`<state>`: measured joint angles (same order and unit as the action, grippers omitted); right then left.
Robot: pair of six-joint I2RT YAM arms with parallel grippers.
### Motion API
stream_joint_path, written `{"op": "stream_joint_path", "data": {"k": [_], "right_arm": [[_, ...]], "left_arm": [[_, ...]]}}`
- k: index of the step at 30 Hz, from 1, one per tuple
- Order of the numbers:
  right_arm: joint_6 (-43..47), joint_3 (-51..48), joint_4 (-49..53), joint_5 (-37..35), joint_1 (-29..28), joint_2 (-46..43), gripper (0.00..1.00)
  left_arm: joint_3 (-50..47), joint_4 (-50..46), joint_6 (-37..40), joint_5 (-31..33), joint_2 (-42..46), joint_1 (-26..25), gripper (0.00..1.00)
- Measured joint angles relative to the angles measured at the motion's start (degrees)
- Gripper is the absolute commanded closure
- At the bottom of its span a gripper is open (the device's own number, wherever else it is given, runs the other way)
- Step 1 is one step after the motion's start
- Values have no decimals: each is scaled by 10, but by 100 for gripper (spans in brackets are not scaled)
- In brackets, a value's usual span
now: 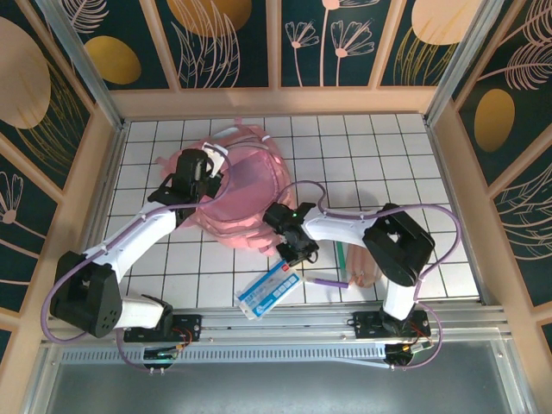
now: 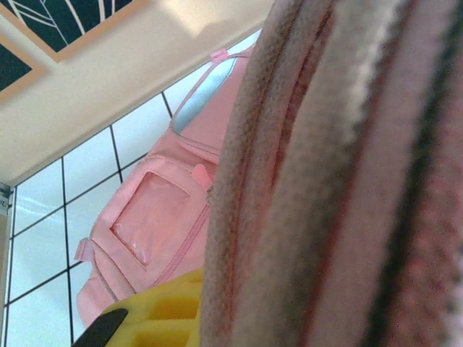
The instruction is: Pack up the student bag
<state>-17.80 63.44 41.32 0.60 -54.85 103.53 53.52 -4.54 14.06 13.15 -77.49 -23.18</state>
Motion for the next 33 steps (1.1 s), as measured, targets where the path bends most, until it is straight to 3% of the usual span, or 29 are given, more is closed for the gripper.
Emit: {"op": "stream_joint_path", "data": {"k": [3,7,11,14,15,18,22,24,25,33], "right_arm": [[-12,2,-5,-3,3,0,80],[51,2,-49,33,11,-18,45],[207,2,-64,96,-35,-68,34],[377,-16,-76,135,-91,-107,29],[441,-27,-76,149,-106,-118,13],[599,-61,-68,171,-116,-130,12],[728,-93,-65,175,-107,-130,12],[763,-103,-72,176,-107,-129,11],[776,-106,-77,178,-108,-125,1],[806,-84,-114,186,-115,-61,1]], "left_arm": [[-5,-1,-7,0,6,0,100],[-9,-4,-15,2,12,7,100],[-22,-5,-23,-6,29,27,100],[-31,-10,-24,-9,43,37,100],[-33,-11,-25,-10,45,38,100],[-37,-14,-31,-18,49,38,100],[-42,-16,-37,-28,51,38,100],[-45,-16,-39,-33,52,38,100],[-46,-16,-39,-35,52,38,100],[-55,-13,-39,-41,56,38,100]]}}
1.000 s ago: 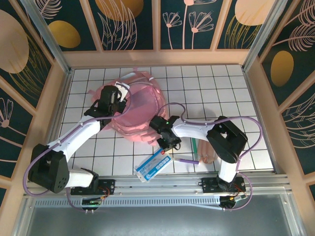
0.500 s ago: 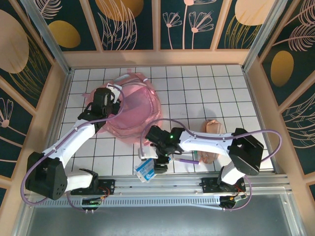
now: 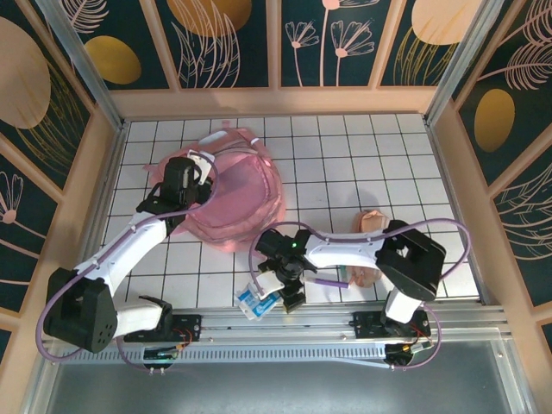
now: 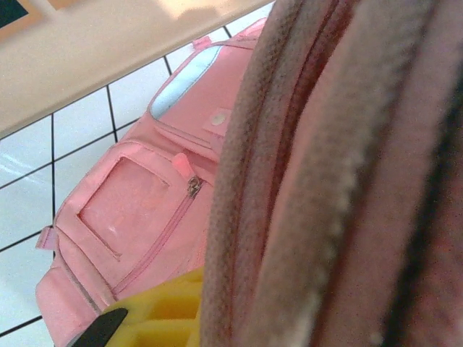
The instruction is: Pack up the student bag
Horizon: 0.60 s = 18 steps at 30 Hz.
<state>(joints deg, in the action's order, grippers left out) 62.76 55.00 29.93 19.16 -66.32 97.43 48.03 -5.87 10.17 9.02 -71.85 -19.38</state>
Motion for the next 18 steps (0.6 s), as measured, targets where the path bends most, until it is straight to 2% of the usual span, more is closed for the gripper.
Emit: {"op": "stream_joint_path", "data": {"k": [10,18], "right_arm": [[-3,0,-30,-19,-4,13,1],[-48,14,-27,-32,-7,30,3]], "left_arm": [[-18,8,0,-5,10,0,100],[-20,11,0,-12,10,0,100]]}}
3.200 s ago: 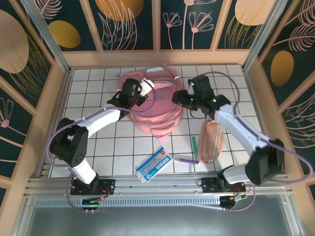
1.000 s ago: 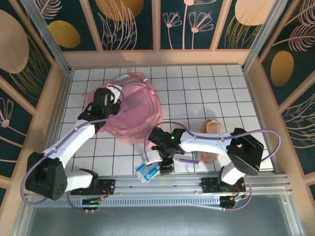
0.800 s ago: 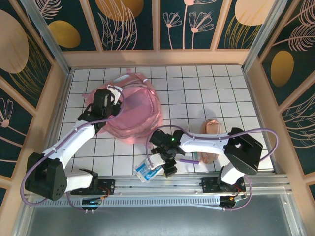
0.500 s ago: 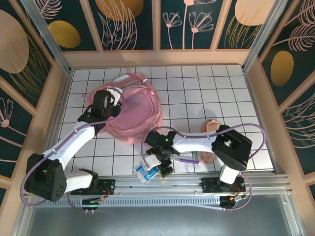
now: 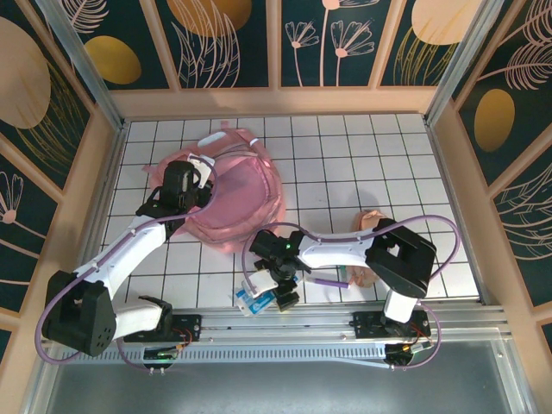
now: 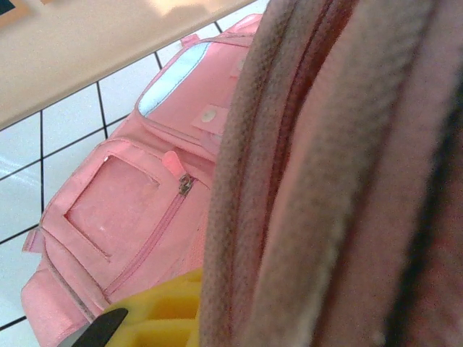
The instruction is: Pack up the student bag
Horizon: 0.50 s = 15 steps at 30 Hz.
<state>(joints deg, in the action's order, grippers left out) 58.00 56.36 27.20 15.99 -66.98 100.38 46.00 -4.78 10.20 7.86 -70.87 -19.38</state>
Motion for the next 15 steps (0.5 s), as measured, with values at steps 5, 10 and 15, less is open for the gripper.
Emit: {"op": "stream_joint_path", "data": {"k": [5,10,15], "right_arm": [[-32,2,-14,-1,0,2,29],[-59,2,-35,-12,0,2,53],[-66,2,-55,-27,4,-3,74]], "left_arm": [[-3,2,0,-4,0,0,100],[-4,3,0,-6,0,0,100],[-4,2,0,-7,0,0,100]]}}
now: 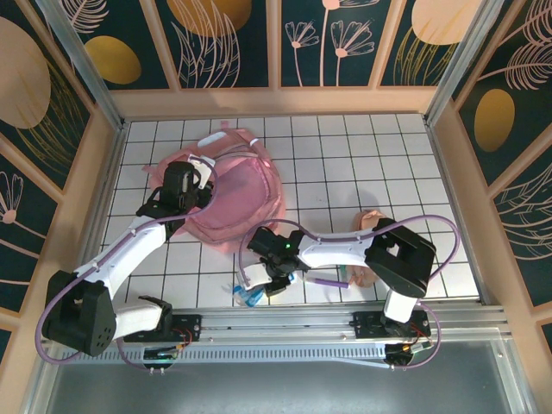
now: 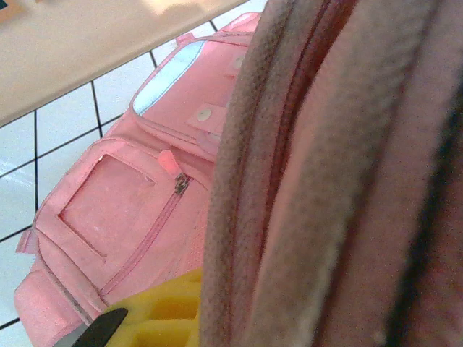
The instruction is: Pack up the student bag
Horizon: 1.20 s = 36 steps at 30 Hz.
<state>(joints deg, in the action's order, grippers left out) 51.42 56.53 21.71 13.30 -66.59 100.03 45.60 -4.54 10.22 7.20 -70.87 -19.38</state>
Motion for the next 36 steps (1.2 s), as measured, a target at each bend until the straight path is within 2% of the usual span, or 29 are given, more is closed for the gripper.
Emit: {"op": "stream_joint_path", "data": {"k": [2,11,20,21,23,27,31,36], "right_arm": [[-5,1,0,-2,3,-4,80],[-9,28,52,-13,28,-69,80],[25,117,71,-33,82,-144,81],[28,124,70,-32,91,-144,74],[38,131,67,-27,106,-140,53],[62,91,57,-7,103,-146,33],[67,5,76,30,86,-150,22],[51,-55,72,41,47,-148,22]], "left_arm": [[0,0,0,-3,0,0,100],[0,-5,11,-27,0,4,100],[29,-50,37,-98,4,7,100],[32,-53,39,-108,4,7,100],[34,-57,41,-120,4,7,100],[34,-61,45,-128,4,7,100],[33,-62,45,-125,10,7,100],[19,-56,45,-99,29,7,100]]}}
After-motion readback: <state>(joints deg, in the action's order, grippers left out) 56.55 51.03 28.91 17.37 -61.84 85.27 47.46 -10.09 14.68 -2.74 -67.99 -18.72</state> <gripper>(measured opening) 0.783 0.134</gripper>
